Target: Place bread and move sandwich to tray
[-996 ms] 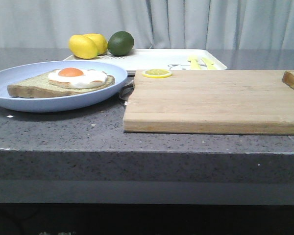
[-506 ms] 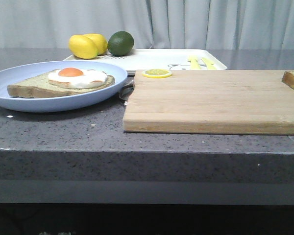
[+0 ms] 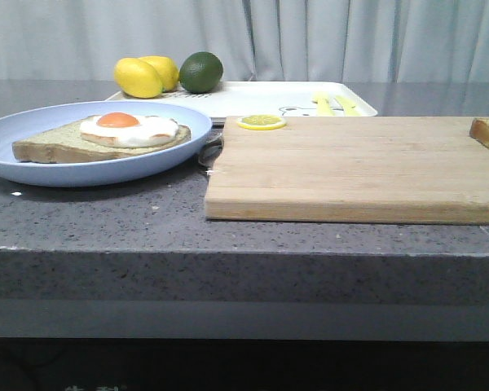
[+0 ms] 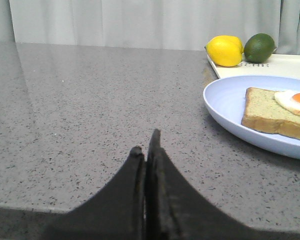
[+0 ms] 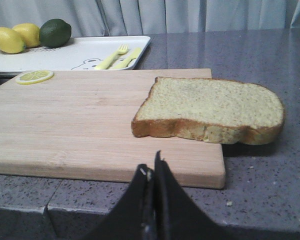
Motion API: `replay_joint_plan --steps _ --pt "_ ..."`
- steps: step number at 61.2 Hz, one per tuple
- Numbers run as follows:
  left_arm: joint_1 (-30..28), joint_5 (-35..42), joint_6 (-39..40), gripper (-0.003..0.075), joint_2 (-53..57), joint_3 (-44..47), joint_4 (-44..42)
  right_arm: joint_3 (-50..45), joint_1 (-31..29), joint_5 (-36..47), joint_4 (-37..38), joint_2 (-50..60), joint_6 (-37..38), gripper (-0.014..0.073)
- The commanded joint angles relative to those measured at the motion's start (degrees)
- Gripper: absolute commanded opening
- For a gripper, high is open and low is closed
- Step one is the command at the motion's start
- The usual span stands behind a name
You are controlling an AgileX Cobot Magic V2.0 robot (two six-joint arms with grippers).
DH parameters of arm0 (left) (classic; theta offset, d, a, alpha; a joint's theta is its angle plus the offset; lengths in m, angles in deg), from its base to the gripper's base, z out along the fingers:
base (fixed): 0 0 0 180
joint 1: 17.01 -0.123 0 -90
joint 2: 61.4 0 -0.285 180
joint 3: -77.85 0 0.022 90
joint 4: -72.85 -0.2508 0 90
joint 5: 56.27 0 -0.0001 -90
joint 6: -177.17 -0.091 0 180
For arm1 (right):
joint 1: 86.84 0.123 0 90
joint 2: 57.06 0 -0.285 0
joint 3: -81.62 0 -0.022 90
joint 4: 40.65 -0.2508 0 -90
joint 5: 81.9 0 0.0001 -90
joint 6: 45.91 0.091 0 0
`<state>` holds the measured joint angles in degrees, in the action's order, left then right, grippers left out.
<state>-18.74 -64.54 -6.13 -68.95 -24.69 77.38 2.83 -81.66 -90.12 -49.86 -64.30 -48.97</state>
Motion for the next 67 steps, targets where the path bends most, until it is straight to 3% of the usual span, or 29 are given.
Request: replay_joint_plan --steps 1,24,44,54,67 --pt "-0.02 5.2 0.5 -0.002 1.23 0.01 0.02 0.16 -0.37 4.39 0.04 1.06 0.11 -0.0059" --pt "-0.02 6.38 0.5 -0.002 1.23 0.01 0.12 0.16 -0.37 4.91 0.04 1.06 0.11 -0.0059" --pt "-0.02 16.73 0.5 -0.002 1.23 0.01 0.31 1.05 -0.37 13.76 -0.08 1.06 0.11 -0.0059" --pt "-0.02 26.6 0.5 -0.002 1.23 -0.31 0.36 5.37 -0.37 12.51 -0.08 1.06 0.11 -0.0059" --pt "-0.02 25.65 0.5 -0.002 -1.29 -6.46 4.5 15.55 -0.37 5.82 -0.08 -1.39 0.11 -0.0059"
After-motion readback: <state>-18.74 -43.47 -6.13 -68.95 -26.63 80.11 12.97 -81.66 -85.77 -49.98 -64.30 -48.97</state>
